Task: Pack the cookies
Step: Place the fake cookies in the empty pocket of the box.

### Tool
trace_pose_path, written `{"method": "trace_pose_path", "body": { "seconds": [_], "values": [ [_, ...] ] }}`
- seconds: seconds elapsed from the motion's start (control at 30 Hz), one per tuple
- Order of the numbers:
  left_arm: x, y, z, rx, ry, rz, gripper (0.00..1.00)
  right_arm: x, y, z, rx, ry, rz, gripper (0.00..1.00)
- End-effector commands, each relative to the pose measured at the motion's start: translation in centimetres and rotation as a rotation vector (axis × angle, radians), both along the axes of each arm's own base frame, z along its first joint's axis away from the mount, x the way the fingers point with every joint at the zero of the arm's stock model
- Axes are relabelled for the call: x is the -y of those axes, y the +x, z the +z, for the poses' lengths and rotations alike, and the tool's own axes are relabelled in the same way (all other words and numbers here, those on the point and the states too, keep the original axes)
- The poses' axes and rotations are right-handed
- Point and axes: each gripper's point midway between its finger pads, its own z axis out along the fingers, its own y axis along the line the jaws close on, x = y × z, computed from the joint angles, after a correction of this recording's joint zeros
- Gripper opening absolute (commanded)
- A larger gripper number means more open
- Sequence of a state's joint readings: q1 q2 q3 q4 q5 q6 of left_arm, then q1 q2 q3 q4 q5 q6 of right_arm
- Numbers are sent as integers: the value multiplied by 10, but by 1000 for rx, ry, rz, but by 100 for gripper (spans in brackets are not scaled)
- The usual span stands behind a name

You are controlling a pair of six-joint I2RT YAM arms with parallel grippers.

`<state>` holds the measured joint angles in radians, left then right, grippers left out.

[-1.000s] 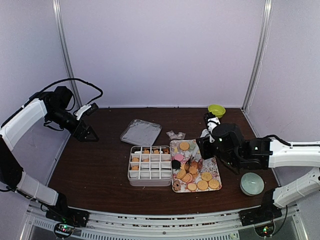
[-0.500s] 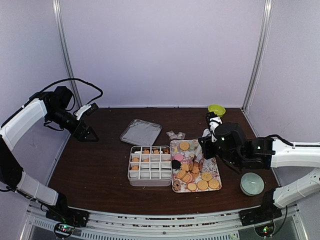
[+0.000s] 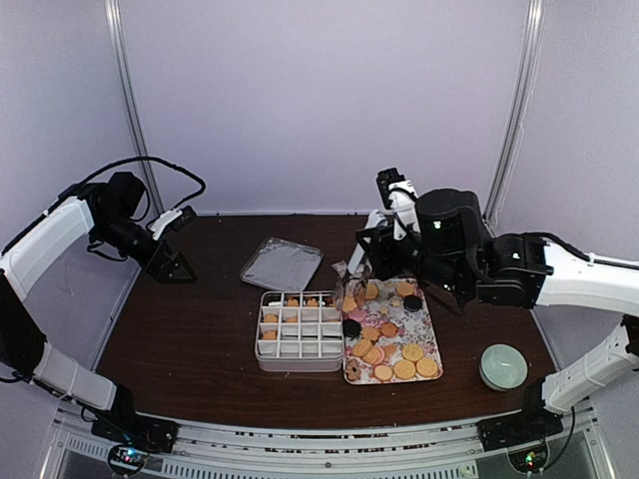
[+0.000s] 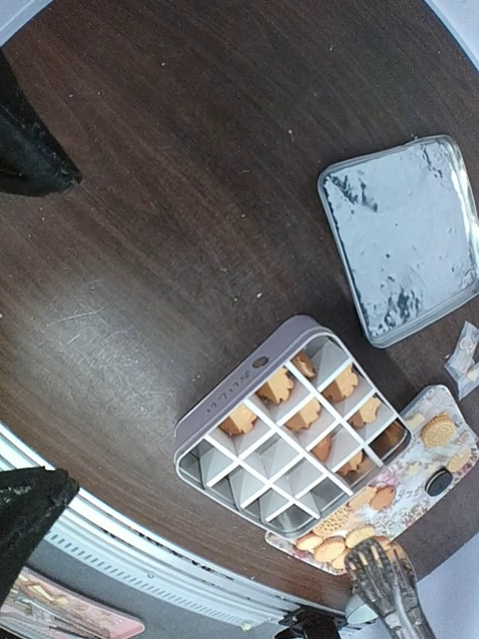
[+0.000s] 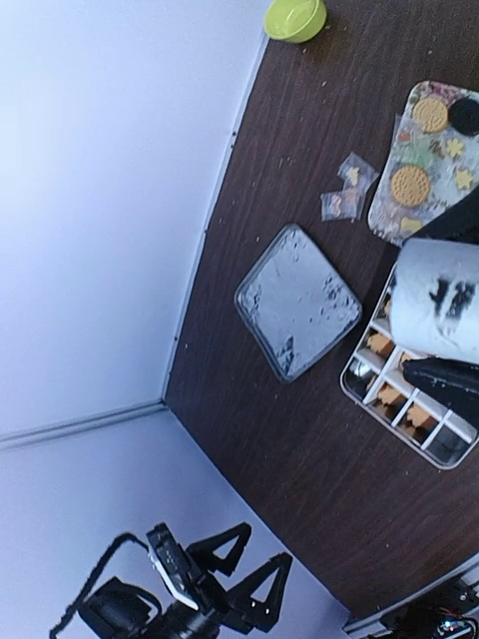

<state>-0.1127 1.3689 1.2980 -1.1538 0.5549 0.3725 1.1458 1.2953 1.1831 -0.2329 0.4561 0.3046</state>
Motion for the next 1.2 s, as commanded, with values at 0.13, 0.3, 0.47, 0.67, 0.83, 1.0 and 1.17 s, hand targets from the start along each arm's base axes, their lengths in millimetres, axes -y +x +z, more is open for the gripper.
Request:
{"method": "trace_pose_path", "body": {
  "seconds": [0.13, 0.3, 0.47, 0.67, 0.83, 1.0, 1.17],
  "values": [
    [-5, -1, -4, -6, 21, 9, 98, -106, -16, -4, 0, -11, 201, 19],
    [-6, -2, -2, 0, 22, 10, 98, -134, -14, -10, 0, -19, 231, 19],
    [-5, -3, -1, -1, 19, 7, 97, -144, -10, -16, 6, -40, 229, 19],
    [-5, -3, -1, -1, 18, 5, 98, -146, -5, -35, -9, -78, 215, 22],
    [-5, -4, 0, 0, 16, 4, 98, -144, -4, -43, -20, -92, 210, 31],
    [-4, -4, 1, -3, 10, 6, 98, -141, -2, -47, -26, -91, 201, 40],
    [-4, -4, 1, -6, 7, 6, 98, -138, 2, -45, -23, -87, 189, 47]
  ]
}}
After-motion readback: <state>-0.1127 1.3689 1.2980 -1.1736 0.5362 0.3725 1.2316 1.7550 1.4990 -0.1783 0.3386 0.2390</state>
